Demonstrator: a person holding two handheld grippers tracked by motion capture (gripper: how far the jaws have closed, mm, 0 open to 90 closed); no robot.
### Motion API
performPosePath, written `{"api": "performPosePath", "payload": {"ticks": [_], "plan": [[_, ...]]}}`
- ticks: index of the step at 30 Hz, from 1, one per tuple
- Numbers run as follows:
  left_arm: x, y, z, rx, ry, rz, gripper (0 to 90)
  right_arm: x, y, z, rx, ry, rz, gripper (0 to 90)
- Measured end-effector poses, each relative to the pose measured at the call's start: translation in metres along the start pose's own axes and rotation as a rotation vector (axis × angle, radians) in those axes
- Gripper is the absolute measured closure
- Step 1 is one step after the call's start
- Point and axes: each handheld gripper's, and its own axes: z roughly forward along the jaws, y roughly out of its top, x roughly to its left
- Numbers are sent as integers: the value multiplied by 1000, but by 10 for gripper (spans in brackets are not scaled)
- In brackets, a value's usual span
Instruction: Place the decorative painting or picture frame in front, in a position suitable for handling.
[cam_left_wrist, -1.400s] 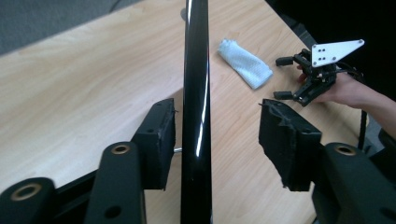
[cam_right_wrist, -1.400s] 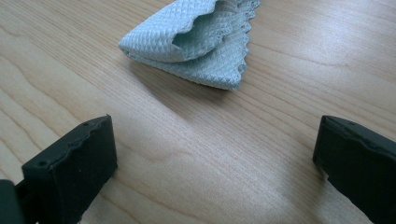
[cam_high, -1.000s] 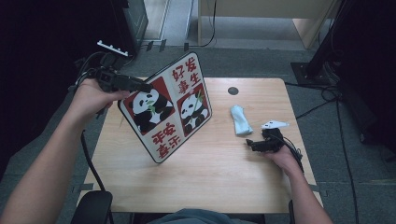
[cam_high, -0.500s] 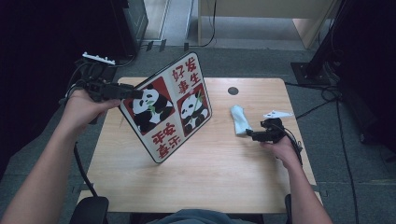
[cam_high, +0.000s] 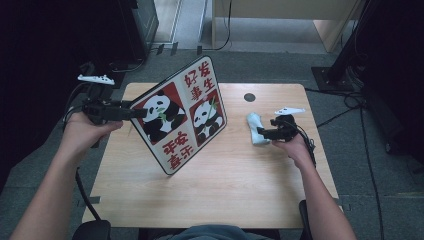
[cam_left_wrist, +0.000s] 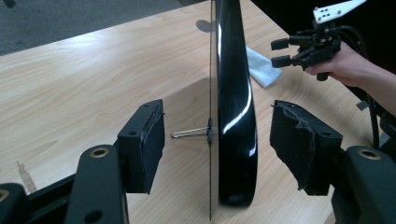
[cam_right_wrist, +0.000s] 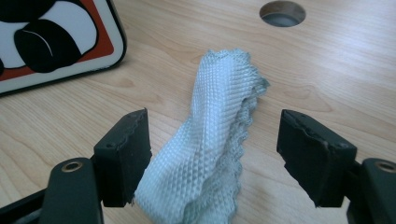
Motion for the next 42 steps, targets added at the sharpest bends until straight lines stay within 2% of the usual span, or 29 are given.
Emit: {"api": "performPosePath", "payload": {"ticks": [3,6,10,11,15,18,20,26,29,31,33,35,39,40,42], "plan": [[-4,-12,1,-4,10,23,357,2,5,12,41,15,-1,311],[-4,-18,2,-1,9,24,357,3,7,17,40,8,-4,321],[-3,-35,8,-7,-5,13,358,4,10,28,66,-33,-12,379],[-3,-35,8,-7,-5,13,358,3,10,30,66,-33,-11,393],[-1,-52,13,-20,-25,-3,364,2,10,32,60,-38,11,435],[-1,-59,15,-24,-23,-3,370,2,10,34,62,-38,15,441],[-2,-69,20,-25,-24,-9,376,3,9,36,65,-41,27,447],[-5,-86,31,-22,-25,-5,397,3,6,38,85,-49,12,468],[-6,-92,37,-24,-21,-10,422,3,4,37,73,-57,-16,502],[-6,-94,39,-23,-26,-16,472,3,3,37,73,-55,6,506],[-7,-98,48,-6,-6,-13,483,1,2,37,68,-42,15,518],[-7,-99,50,-8,-4,-13,490,0,2,38,73,-38,18,520],[-6,-105,58,-35,-16,-25,515,-1,0,40,84,-45,12,535],[-6,-107,59,-40,-19,-25,519,-1,0,40,91,-36,26,549],[-5,-109,62,-48,-20,-26,542,-2,-1,41,88,-30,20,560]]}}
